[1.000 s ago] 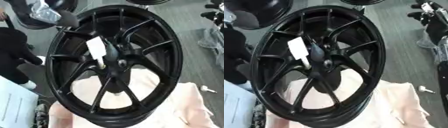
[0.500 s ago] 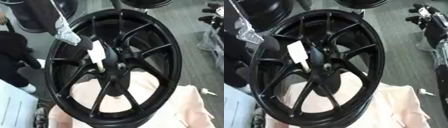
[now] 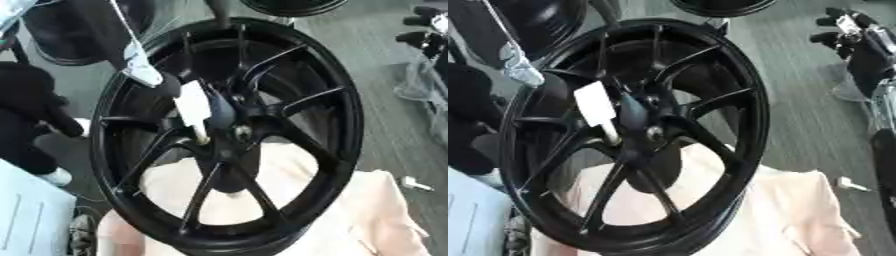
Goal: Pull the pin out of the wheel hub.
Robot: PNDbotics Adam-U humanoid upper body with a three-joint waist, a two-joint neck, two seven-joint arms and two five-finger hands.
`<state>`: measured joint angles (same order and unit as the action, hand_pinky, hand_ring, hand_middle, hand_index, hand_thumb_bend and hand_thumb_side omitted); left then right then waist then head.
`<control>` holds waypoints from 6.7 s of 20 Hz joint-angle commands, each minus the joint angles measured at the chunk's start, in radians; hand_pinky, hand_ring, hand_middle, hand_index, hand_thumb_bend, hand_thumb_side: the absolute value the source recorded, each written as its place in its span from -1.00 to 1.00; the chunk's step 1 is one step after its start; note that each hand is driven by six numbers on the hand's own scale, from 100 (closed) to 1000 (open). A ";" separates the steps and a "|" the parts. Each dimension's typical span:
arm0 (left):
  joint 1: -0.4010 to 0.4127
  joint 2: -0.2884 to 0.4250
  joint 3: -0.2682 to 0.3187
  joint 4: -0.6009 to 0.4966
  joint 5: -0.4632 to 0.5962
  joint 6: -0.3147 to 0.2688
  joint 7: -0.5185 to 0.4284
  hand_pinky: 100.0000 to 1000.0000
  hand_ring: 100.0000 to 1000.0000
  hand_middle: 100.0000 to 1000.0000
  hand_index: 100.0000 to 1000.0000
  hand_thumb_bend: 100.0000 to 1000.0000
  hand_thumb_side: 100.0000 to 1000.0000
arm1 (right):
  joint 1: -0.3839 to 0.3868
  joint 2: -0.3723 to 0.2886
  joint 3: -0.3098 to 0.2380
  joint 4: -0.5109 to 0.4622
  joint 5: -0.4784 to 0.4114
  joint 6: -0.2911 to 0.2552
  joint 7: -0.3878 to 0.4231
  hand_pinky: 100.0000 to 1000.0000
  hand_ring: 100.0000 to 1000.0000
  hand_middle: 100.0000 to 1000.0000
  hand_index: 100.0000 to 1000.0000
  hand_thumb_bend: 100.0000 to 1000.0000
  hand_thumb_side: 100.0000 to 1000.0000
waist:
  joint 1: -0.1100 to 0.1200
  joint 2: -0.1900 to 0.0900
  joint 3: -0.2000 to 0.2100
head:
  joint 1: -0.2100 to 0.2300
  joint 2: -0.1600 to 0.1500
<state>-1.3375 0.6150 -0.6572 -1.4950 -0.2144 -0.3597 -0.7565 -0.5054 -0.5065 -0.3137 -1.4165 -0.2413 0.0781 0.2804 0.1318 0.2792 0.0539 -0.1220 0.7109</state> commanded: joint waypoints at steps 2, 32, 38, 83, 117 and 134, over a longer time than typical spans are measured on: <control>-0.002 0.047 0.008 -0.041 0.019 -0.165 -0.150 0.71 0.65 0.51 0.62 -0.14 0.03 | -0.015 -0.034 -0.003 -0.017 0.003 0.000 0.001 0.90 0.37 0.48 0.65 -0.93 0.02 | -0.006 -0.024 -0.002 | -0.008 0.003; 0.073 0.122 -0.036 -0.172 0.041 -0.144 -0.150 0.66 0.62 0.56 0.62 -0.23 -0.09 | -0.020 -0.035 0.005 -0.016 0.009 -0.007 0.003 0.90 0.36 0.47 0.65 -0.94 0.03 | -0.008 -0.015 -0.008 | -0.025 0.005; 0.078 0.113 -0.056 -0.148 0.019 -0.162 -0.150 0.66 0.62 0.57 0.60 -0.24 -0.05 | -0.021 -0.035 0.006 -0.015 0.010 -0.008 0.003 0.90 0.36 0.47 0.65 -0.95 0.03 | -0.009 -0.012 -0.010 | -0.024 0.004; 0.085 0.044 -0.107 0.045 -0.115 -0.263 -0.150 0.64 0.60 0.49 0.51 -0.07 -0.39 | -0.029 -0.028 0.016 -0.013 0.017 -0.010 0.011 0.91 0.37 0.48 0.65 -0.98 0.06 | -0.010 -0.009 -0.021 | -0.015 -0.048; 0.081 0.027 -0.110 0.046 -0.098 -0.259 -0.150 0.48 0.34 0.06 -0.24 -0.24 -1.00 | -0.028 -0.027 0.018 -0.009 0.025 -0.013 0.014 0.91 0.37 0.48 0.66 -1.00 0.09 | -0.012 -0.007 -0.018 | -0.008 -0.050; 0.081 0.059 -0.043 -0.033 -0.031 -0.182 -0.150 0.44 0.27 -0.09 -0.41 -0.28 -0.95 | -0.028 -0.028 0.018 -0.009 0.025 -0.013 0.015 0.92 0.37 0.48 0.66 -1.00 0.10 | -0.010 -0.009 -0.016 | -0.005 -0.051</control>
<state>-1.2407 0.6404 -0.7273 -1.5122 -0.2504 -0.3775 -0.7387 -0.5186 -0.5077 -0.2943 -1.4154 -0.2181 0.0651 0.2954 0.1307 0.2875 0.0367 -0.1288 0.6739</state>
